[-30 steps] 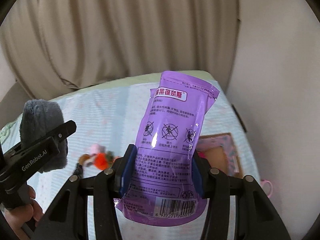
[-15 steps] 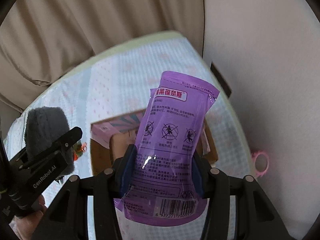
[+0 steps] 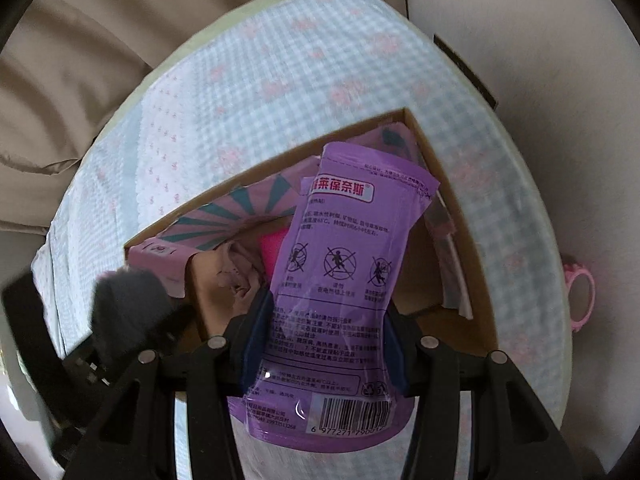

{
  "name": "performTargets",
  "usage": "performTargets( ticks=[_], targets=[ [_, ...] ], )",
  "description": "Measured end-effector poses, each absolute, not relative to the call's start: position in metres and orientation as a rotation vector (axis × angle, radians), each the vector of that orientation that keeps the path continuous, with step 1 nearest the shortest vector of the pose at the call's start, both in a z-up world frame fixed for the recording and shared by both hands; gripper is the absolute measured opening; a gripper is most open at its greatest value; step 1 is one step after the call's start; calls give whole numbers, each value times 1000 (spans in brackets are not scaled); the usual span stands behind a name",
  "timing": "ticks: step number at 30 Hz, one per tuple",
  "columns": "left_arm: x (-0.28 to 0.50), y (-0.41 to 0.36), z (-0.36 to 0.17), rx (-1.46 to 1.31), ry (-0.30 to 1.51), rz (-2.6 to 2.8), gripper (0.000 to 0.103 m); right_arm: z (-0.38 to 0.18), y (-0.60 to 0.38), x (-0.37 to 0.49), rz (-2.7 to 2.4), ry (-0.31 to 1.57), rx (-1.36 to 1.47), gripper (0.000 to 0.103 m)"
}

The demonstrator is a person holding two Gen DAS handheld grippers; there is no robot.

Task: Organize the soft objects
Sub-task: 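Carry sock and packet over the box and release both inside, then withdraw both tools from the box toward the remaining plush and black cloth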

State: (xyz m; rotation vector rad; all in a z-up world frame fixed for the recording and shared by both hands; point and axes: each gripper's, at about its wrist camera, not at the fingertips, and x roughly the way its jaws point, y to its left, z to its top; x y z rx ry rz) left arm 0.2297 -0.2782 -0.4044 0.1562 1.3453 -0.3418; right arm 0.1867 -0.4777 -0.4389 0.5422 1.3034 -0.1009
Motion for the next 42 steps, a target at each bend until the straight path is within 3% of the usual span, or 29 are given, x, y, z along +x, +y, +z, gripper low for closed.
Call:
performTargets(
  ticks=[4,6,7,8,9,11,30,42],
  targets=[
    [224,-276,-420,162,1380,-340,50,-453,-482,193,-98,1330,573,47],
    [223,-280,-417,198,1369,-338,65,-457,-482,197,-92,1339,576,49],
    [223,-283,-417,216,1367,-337,85,-458,-482,198,-89,1342,577,51],
    [223,-287,-417,244,1374,-337,103,-460,-481,199,-88,1341,576,59],
    [223,-289,-416,266,1379,-332,103,-462,-481,200,-91,1339,572,77],
    [220,-290,-411,296,1365,-331,103,-461,-484,199,-96,1302,580,103],
    [194,-269,-378,210,1348,-332,103,-438,-470,174,-67,1253,523,103],
    [165,-228,-281,92,1200,-310,103,-323,-433,134,-111,1070,306,103]
  ],
)
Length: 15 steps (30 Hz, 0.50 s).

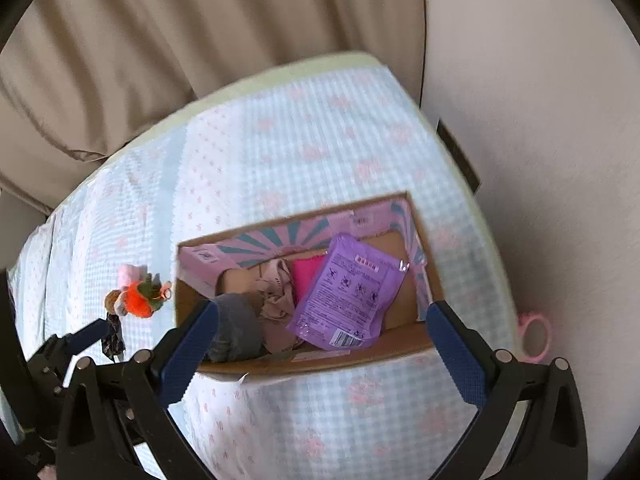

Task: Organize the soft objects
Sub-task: 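Withdraw both tools from the box toward the remaining plush and black cloth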

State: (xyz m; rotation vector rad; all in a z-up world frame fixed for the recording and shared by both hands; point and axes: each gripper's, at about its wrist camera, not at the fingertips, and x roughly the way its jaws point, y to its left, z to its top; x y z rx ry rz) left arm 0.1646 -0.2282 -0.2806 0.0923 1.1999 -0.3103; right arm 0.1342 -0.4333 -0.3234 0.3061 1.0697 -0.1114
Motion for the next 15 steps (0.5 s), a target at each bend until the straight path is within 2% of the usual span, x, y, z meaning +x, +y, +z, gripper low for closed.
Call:
performTargets(
  ticks=[11,15],
  targets=[
    [111,-162,-164,52,982,-275,103,-227,-378,70,-113,912,132,103],
    [93,-137,-137,35,928,-258,103,-205,-363,52,-100,872,106,103]
  ],
)
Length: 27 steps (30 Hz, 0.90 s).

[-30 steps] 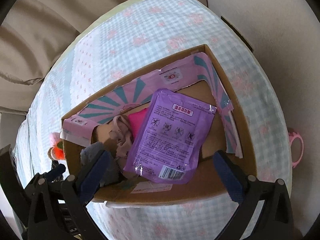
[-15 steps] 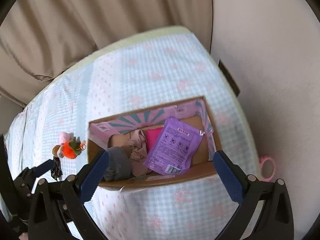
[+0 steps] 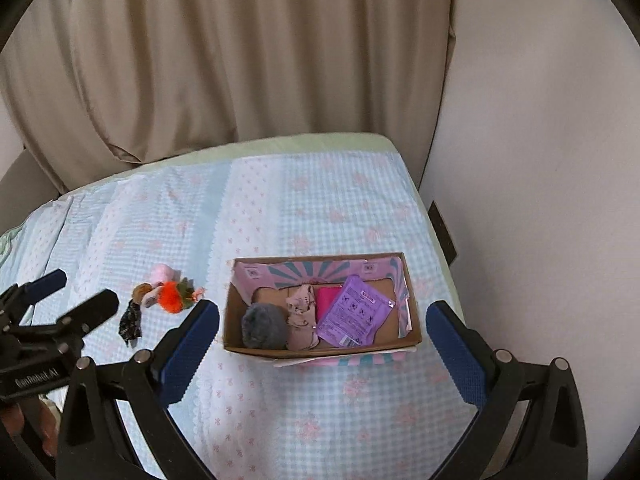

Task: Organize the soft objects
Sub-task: 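Withdraw both tools from the box toward the remaining plush and black cloth, then grasp black cloth with left tool while right tool grasps brown plush keychain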

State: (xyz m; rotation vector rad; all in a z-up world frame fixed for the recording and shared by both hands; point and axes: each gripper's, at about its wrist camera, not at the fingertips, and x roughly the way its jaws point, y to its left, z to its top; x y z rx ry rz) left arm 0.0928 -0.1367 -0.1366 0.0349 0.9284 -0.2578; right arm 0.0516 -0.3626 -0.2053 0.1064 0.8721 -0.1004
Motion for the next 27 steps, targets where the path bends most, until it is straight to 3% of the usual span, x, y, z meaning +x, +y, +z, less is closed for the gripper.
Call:
performTargets(
  ticks=[12,27],
  targets=[
    [59,-32,-111,-48,847,-110,103,-183,-300,52,56,820,100,103],
    [78,82,-171,-159,925,74,103,-233,-190,121,296,894,32,103]
  ],
)
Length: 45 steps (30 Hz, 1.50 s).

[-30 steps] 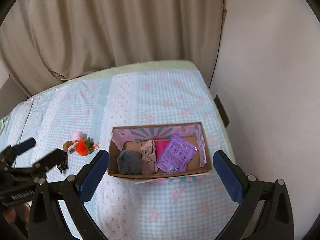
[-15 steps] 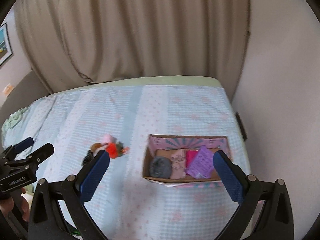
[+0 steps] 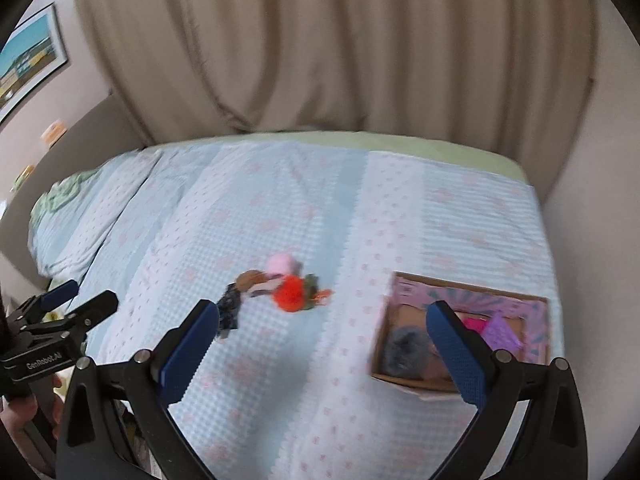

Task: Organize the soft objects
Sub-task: 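Grasp black cloth with left tool while right tool grasps brown plush keychain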

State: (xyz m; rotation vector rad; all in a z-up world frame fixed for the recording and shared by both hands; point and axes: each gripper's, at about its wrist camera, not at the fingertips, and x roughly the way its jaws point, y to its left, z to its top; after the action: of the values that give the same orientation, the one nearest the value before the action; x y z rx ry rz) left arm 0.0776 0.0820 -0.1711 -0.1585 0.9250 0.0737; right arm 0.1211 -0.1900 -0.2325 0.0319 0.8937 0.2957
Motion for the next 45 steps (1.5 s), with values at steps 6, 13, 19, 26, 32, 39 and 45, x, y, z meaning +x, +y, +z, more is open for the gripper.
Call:
performTargets(
  ticks=[6,13,19,26,32,39,45],
  targets=[
    [97,119,-221,-210,976,104,103,-271,-143,167,437,959,8,103],
    [116,148,-290,-295,1036,147,103,-335,-98,221,561,1052,-39,103],
    [141,159,-349,-356,1071,171,103,-388,-58,262,682,1110,-161,103],
    [171,161,-413,-417,1091,203,101,-448,-5,303,874,1152,-348,99],
    [191,160,-461,-422,1100,228,93,-493,33,327,1035,1190,-486,89],
    [206,159,-503,-435,1130,247,80,-539,59,330,1151,1244,-668,68],
    [223,148,-513,-385,1126,211,49,-551,64,328,1191,1245,-726,43]
  ],
)
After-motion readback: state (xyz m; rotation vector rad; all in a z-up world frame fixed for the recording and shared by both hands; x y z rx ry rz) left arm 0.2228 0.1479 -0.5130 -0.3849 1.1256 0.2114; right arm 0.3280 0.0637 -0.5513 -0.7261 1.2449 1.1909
